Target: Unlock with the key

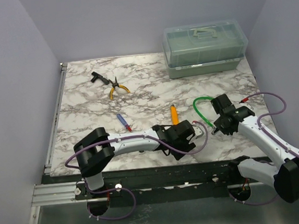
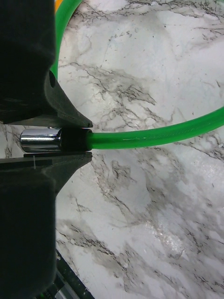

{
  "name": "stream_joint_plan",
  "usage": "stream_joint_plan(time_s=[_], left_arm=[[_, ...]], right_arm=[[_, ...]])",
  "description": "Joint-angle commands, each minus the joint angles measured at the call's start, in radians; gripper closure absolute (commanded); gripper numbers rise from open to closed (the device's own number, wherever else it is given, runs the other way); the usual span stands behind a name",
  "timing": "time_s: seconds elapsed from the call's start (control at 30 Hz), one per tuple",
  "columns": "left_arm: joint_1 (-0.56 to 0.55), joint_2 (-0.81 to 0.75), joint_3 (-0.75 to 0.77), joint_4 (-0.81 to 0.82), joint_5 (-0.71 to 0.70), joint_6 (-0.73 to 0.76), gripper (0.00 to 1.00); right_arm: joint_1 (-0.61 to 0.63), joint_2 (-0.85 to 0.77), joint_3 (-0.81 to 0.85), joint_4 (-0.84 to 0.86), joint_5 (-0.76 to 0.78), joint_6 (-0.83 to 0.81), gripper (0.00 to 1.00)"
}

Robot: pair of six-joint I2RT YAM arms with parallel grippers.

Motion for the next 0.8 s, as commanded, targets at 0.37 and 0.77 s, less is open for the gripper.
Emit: stream_joint_plan(time_s=[0.37,0.77], left_arm=[[-0.033,0.084,0.013,-0.022,-0.084,0.057,0.44],[-0.039,0.038,0.029,-0.027,-0.107,0.086,0.43]], right_arm=[[0.002,0.033,-0.003,0.005,0.040,-0.004,1.00],[0.003,0.035,-0.008,0.015,0.038,-0.016,1.00]])
